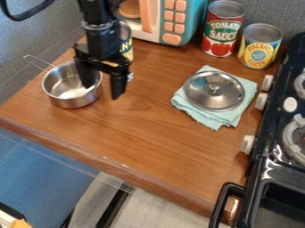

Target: Move the silver pot to the bottom of the table

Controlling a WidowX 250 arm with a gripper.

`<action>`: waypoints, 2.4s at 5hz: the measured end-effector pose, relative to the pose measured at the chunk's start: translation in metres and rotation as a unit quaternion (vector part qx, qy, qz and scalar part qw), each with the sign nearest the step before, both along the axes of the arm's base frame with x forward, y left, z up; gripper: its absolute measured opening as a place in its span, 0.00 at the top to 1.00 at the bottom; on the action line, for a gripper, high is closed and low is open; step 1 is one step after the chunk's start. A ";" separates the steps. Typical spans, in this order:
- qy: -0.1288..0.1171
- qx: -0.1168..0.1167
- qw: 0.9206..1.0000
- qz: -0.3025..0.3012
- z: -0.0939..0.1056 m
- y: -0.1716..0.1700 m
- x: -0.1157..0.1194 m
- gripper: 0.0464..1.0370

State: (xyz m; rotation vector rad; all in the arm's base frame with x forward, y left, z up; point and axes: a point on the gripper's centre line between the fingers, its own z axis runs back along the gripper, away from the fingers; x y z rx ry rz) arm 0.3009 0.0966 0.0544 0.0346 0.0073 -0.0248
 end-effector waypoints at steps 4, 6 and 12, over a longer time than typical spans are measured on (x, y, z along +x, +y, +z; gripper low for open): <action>0.030 0.029 0.999 0.012 -0.023 0.011 -0.002 0.69; 0.010 0.027 0.999 -0.035 -0.009 -0.004 0.001 0.96; -0.004 0.060 0.997 -0.041 -0.011 -0.149 -0.048 0.96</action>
